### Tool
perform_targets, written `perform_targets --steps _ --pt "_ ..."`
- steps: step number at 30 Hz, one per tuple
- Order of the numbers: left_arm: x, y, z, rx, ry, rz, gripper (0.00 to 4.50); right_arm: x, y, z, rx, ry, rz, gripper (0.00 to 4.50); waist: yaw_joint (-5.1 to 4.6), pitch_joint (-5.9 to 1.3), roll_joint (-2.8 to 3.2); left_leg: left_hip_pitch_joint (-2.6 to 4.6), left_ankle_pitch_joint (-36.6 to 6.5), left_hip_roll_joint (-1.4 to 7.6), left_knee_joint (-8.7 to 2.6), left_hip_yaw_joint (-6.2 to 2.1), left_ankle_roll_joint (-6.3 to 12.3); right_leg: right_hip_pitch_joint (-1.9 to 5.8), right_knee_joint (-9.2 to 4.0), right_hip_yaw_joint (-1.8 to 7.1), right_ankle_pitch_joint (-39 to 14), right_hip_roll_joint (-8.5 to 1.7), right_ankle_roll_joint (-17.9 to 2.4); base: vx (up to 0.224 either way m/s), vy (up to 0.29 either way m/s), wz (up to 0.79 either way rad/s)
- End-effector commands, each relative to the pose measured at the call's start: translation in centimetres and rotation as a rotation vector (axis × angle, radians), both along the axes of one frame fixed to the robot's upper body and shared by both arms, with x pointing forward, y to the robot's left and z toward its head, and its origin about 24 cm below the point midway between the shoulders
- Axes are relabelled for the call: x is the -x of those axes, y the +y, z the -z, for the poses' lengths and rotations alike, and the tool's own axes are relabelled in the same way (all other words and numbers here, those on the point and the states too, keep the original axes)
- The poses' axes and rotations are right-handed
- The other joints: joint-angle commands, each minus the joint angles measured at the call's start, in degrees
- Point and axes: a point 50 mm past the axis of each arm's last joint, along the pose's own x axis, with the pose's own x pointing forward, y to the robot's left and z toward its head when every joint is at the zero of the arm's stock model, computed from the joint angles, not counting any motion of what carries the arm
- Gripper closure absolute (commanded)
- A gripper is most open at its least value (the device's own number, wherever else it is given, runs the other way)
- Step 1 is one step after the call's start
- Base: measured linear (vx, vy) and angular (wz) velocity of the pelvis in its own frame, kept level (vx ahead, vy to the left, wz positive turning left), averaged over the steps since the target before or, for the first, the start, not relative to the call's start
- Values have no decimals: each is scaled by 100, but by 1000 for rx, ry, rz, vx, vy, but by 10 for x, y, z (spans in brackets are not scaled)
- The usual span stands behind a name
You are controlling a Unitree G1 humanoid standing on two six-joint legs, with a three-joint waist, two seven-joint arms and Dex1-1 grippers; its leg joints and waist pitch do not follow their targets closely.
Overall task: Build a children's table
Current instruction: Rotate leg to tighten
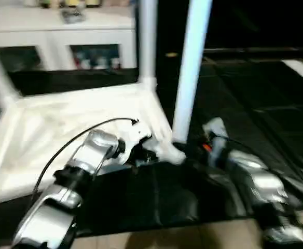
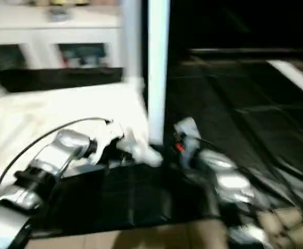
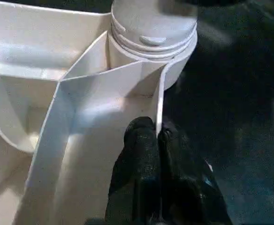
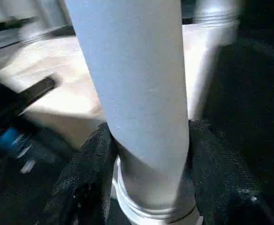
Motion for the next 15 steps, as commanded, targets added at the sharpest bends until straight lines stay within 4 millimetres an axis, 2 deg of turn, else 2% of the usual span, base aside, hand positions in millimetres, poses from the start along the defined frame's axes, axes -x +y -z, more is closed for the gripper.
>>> perform_targets --steps 1,2,3,4,5,8,9,10,12,13,14,15 --pt "-5 -39 -23 132 -55 21 450 -1 29 17 -21 123 43 254 -63 -320 29 -7 -2312 156 -444 -165 5 314 -628 95 -3430 -389 -268 0 0 0" --pt "-5 -39 -23 132 -55 21 450 -1 29 17 -21 123 43 254 -63 -320 29 -7 -2312 156 -444 -165 5 314 -628 95 -3430 -389 -268 0 0 0" --pt "-9 -45 -25 140 -75 -58 450 -11 37 13 -26 124 138 254 -142 -335 61 -44 -2389 198 -477 -207 31 341 -573 88 -2921 -393 -483 0 0 0" --pt "-11 -46 -26 138 -86 -82 450 -16 39 11 -24 123 179 254 -181 -334 58 -55 -2410 202 -482 -212 34 342 -563 88 -2783 -396 -555 0 0 0" --pt "-11 -47 -26 138 -87 -85 450 -16 40 11 -24 123 186 254 -227 -350 37 -95 -2341 191 -482 -219 44 375 -525 86 -2583 -402 -647 0 0 0" --pt "-13 -49 -28 139 -100 -111 450 -24 44 6 -19 105 234 254 -226 -349 24 -81 -2152 160 -460 -170 141 339 -534 119 -2474 -409 -769 0 0 0" --pt "-12 -48 -27 127 -109 -93 450 -26 44 3 -16 83 238 254 -210 -386 -24 -102 -1778 153 -435 -130 243 351 -499 168 -2130 -420 -905 0 0 0" --pt "-12 -48 -27 125 -109 -91 450 -26 43 3 -15 80 238 254 -191 -390 -6 -102 -1647 161 -432 -126 281 352 -464 180 -1969 -418 -971 0 0 0" --pt "-10 -44 -26 113 -109 -74 450 -25 39 3 -7 59 239 254 -160 -409 -11 -105 -1352 169 -408 -94 398 355 -424 198 -1686 -406 -1092 0 0 0" --pt "-10 -44 -26 114 -107 -77 450 -25 38 4 -6 59 240 184 -109 -418 -8 -110 -1037 176 -391 -77 494 352 -376 210 -1395 -399 -1198 0 0 0" --pt "-10 -41 -25 103 -110 -70 450 -23 34 5 -6 56 238 184 -109 -418 -8 -110 -1037 176 -391 -77 494 352 -376 210 -1395 -399 -1198 0 0 0" --pt "-10 -38 -24 93 -113 -65 450 -22 31 7 -5 51 239 182 -44 -425 -12 -96 -831 176 -373 -59 568 351 -356 222 -1281 -403 -1238 0 0 0"
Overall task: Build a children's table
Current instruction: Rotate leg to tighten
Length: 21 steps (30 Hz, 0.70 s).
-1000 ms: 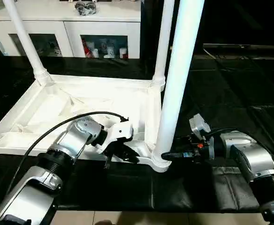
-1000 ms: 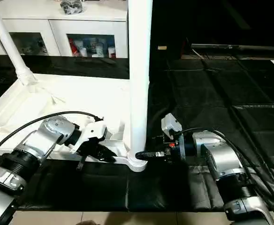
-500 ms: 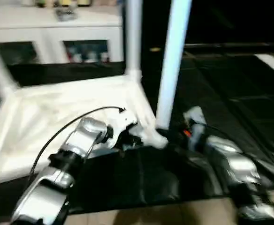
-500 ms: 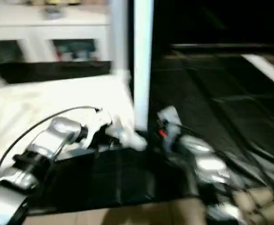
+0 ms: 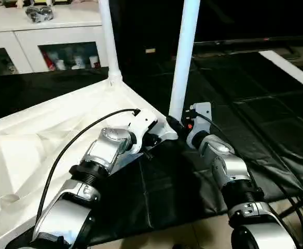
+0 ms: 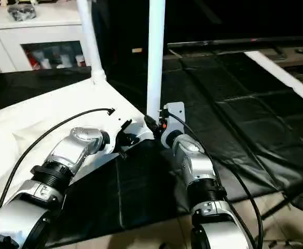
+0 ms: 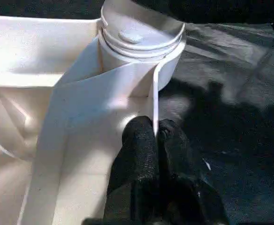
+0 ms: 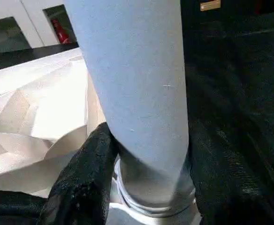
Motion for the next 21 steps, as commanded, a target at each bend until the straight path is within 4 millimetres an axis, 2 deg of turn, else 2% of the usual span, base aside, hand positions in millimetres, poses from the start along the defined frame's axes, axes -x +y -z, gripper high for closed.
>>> perform_targets --steps 1,3,4,5,6,8,9,10,11,12,13,16,17,18,21 --pt "2 -19 -17 57 -55 136 450 9 0 16 -15 61 -31 172 92 -430 -13 -19 -706 168 -357 16 630 402 -283 331 -1376 -399 -1147 0 0 0" --pt "3 -11 -14 34 -54 165 450 15 -14 18 -16 31 -66 156 213 -429 8 -2 -533 177 -350 29 715 400 -233 344 -1075 -379 -1200 0 0 0" --pt "3 -10 -14 32 -54 171 450 16 -16 18 -16 26 -74 144 226 -418 -1 -1 -558 181 -352 38 737 402 -237 351 -1061 -379 -1192 0 0 0" --pt "4 -7 -13 25 -50 187 450 19 -22 17 -13 14 -93 144 285 -438 2 23 -500 197 -351 35 747 416 -217 355 -993 -384 -1207 0 0 0" --pt "5 -4 -13 17 -48 201 450 21 -27 17 -12 2 -106 128 327 -438 12 42 -493 213 -360 38 734 398 -203 364 -977 -391 -1252 0 0 0" --pt "6 0 -11 9 -41 227 450 25 -36 15 -14 -15 -141 119 374 -426 -1 46 -557 221 -373 42 708 409 -203 361 -1016 -380 -1238 0 0 0" --pt "7 7 -10 -8 -32 264 450 29 -50 10 -7 -39 -199 109 399 -415 43 75 -705 222 -372 58 673 391 -241 362 -1133 -365 -1197 0 0 0" --pt "7 7 -10 -11 -31 269 450 30 -51 9 -5 -42 -207 100 412 -416 31 86 -758 229 -375 60 641 388 -233 369 -1155 -368 -1194 0 0 0" --pt "8 10 -9 -18 -22 292 450 31 -58 6 2 -51 -241 82 426 -410 50 94 -859 230 -386 68 590 381 -232 371 -1201 -358 -1208 0 0 0" --pt "9 12 -9 -23 -20 305 450 32 -60 4 6 -57 -260 75 425 -407 35 82 -928 227 -389 79 524 391 -240 368 -1314 -362 -1170 0 0 0" --pt "10 16 -9 -35 -20 351 450 34 -67 -1 14 -70 -312 75 442 -405 49 98 -992 223 -390 82 516 384 -261 364 -1401 -361 -1148 0 0 0" --pt "12 22 -8 -52 -3 400 450 36 -74 -8 28 -86 -387 44 468 -403 37 122 -1057 237 -388 114 470 368 -276 372 -1554 -359 -1089 0 0 0" --pt "15 28 -9 -77 3 491 450 40 -81 -16 46 -81 -515 31 493 -401 51 116 -1034 240 -385 123 455 367 -271 371 -1558 -355 -1088 0 0 0" --pt "16 30 -10 -86 -2 524 450 42 -83 -18 56 -70 -563 31 511 -405 39 87 -1013 237 -378 130 496 393 -260 365 -1546 -340 -1066 0 0 0" --pt "19 32 -12 -88 -7 597 450 46 -83 -19 114 -49 -680 3 604 -421 43 112 -939 259 -362 145 502 355 -244 370 -1485 -356 -1081 0 0 0"
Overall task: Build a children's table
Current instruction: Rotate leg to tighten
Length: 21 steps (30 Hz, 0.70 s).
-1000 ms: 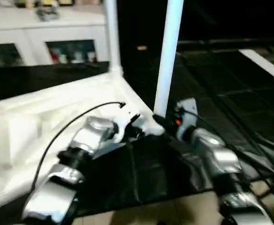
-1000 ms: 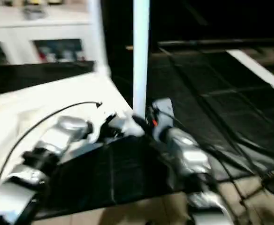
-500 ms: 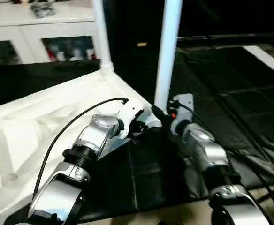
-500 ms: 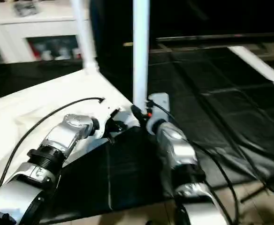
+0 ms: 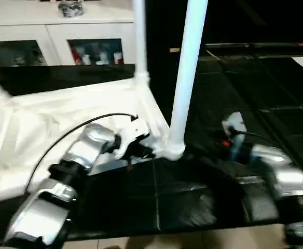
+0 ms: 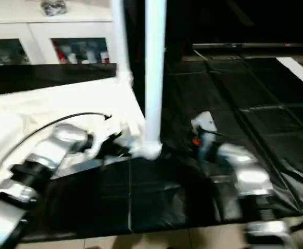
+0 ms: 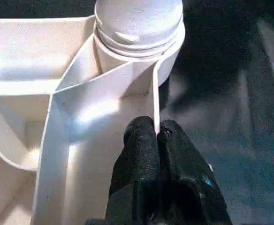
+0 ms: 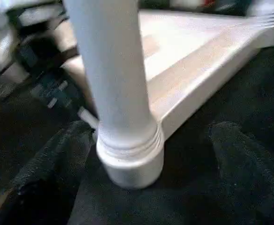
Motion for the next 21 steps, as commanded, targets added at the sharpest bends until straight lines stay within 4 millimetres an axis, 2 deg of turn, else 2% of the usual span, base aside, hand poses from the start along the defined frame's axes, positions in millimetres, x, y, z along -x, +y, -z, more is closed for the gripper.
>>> perform_targets --steps 1,2,3,4,6,7,8,9,11,13,14,15,18,21 --pt "3 -10 -6 4 -11 110 450 1 10 -5 12 -15 -83 3 1 -427 15 69 -928 176 -363 6 520 366 -310 335 -1431 -359 -1083 0 0 0" --pt "5 -11 -8 13 11 148 450 1 11 -5 30 0 -136 3 34 -432 13 72 -895 184 -364 5 474 360 -294 337 -1416 -368 -1126 0 0 0" --pt "7 -11 -8 10 25 187 450 1 13 -6 40 12 -183 3 31 -430 -28 67 -882 186 -367 9 473 362 -297 338 -1426 -365 -1124 0 0 0" --pt "8 -11 -9 8 30 205 450 1 14 -6 43 18 -204 3 58 -432 -2 64 -869 190 -370 1 474 367 -285 338 -1465 -369 -1128 0 0 0" --pt "11 -11 -9 -1 44 255 450 2 17 -8 51 26 -256 3 100 -435 0 90 -876 215 -369 1 452 339 -271 356 -1434 -371 -1144 0 0 0" --pt "13 -12 -8 -5 49 274 450 2 19 -9 46 33 -277 3 111 -437 -31 98 -874 216 -371 8 451 334 -267 362 -1407 -368 -1163 0 0 0" --pt "14 -12 -8 -8 53 294 450 2 20 -9 40 40 -297 3 132 -427 -19 110 -899 216 -370 18 429 311 -260 381 -1408 -366 -1192 0 0 0" --pt "15 -12 -7 -10 57 313 450 2 21 -10 35 46 -313 3 151 -417 -49 123 -959 207 -366 33 410 296 -261 404 -1477 -362 -1206 0 0 0" --pt "18 -14 -7 -12 64 345 450 1 24 -10 35 53 -337 3 164 -400 -62 125 -1030 198 -370 45 379 283 -263 433 -1604 -358 -1200 0 0 0" --pt "19 -15 -7 -17 68 363 450 1 26 -9 37 58 -354 19 178 -414 -54 131 -1039 207 -373 50 324 291 -235 467 -1636 -366 -1204 0 0 0" --pt "19 -15 -7 -20 68 371 450 1 27 -9 35 63 -367 19 187 -414 -51 111 -994 200 -373 50 337 300 -225 464 -1598 -360 -1195 0 0 0" --pt "20 -15 -7 -22 67 375 450 1 28 -8 33 67 -378 40 189 -414 -55 102 -984 201 -373 48 338 307 -226 465 -1609 -367 -1179 0 0 0" --pt "20 -16 -6 -25 67 384 450 2 30 -8 30 81 -412 55 217 -420 -60 93 -916 195 -366 45 346 311 -225 465 -1638 -370 -1113 0 0 0" --pt "20 -16 -6 -25 67 392 450 3 32 -7 26 90 -429 91 224 -429 -58 81 -848 192 -362 42 351 318 -214 463 -1576 -368 -1111 0 0 0"
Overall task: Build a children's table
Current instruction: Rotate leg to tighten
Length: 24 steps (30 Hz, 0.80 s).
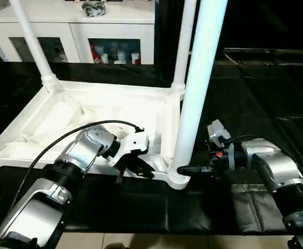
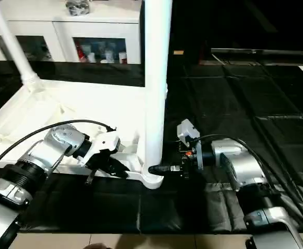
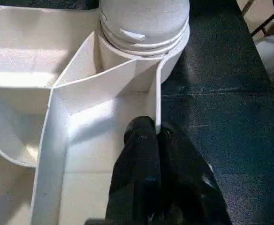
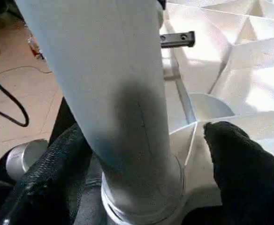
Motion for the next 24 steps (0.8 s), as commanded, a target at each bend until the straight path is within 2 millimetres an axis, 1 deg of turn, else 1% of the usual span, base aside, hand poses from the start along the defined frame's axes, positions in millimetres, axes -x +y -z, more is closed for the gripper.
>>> perform_targets --steps 1,4,5,6,7,9,10,13,15,17,19,21,23,24 --pt "3 -9 -5 5 -1 93 450 -2 2 -3 -2 6 -21 105 -55 -430 -55 78 -840 195 -397 -31 341 320 -301 313 -1508 -367 -1164 0 0 0" --pt "3 -10 -5 5 -4 93 450 0 3 -2 -3 15 -36 117 -57 -429 -55 80 -836 195 -397 -31 343 318 -305 309 -1525 -363 -1168 0 0 0" --pt "3 -10 -5 5 -4 93 450 0 3 -2 -3 15 -36 126 -57 -429 -60 75 -836 193 -396 -30 342 322 -304 310 -1526 -364 -1158 0 0 0" --pt "2 -10 -5 5 -6 92 450 0 3 -1 -1 17 -42 147 -54 -431 -58 77 -825 194 -395 -31 347 320 -303 310 -1520 -365 -1157 0 0 0" --pt "2 -10 -5 5 -6 92 450 0 3 -1 0 18 -44 147 -53 -431 -57 78 -817 197 -396 -32 346 319 -302 312 -1514 -366 -1159 0 0 0" --pt "3 -10 -5 4 -8 90 450 1 3 -1 0 21 -49 170 -55 -429 -60 72 -823 195 -396 -31 346 323 -303 311 -1530 -366 -1154 0 0 0" --pt "3 -9 -5 4 -8 90 450 1 3 -1 0 22 -51 170 -54 -430 -62 70 -826 191 -393 -31 348 324 -305 309 -1543 -365 -1147 0 0 0" --pt "3 -9 -5 4 -8 89 450 2 3 0 0 28 -58 201 -53 -431 -65 73 -813 194 -394 -32 344 322 -308 309 -1570 -366 -1129 0 0 0" --pt "3 -9 -4 4 -9 86 450 3 3 0 0 34 -65 207 -52 -434 -65 69 -790 195 -393 -33 356 324 -300 309 -1526 -365 -1138 0 0 0" --pt "3 -9 -4 5 -9 84 450 3 3 1 0 36 -67 230 -51 -430 -62 76 -805 193 -392 -29 356 317 -307 309 -1543 -363 -1142 0 0 0" --pt "3 -9 -4 4 -9 79 450 5 4 1 -2 42 -74 237 -51 -430 -64 73 -815 193 -395 -33 346 324 -306 307 -1578 -365 -1129 0 0 0" --pt "3 -9 -3 5 -7 72 450 6 4 2 -8 49 -76 241 -49 -427 -64 85 -828 197 -396 -31 341 314 -312 310 -1585 -364 -1130 0 0 0" --pt "-1 -12 -2 19 -6 15 450 8 6 3 -39 60 -60 243 -47 -427 -55 84 -836 196 -395 -32 335 317 -313 310 -1588 -365 -1133 0 0 0" --pt "-1 -12 -2 19 -6 15 450 8 6 3 -39 60 -60 243 -42 -428 -61 89 -827 199 -396 -32 335 314 -314 313 -1576 -364 -1130 0 0 0"
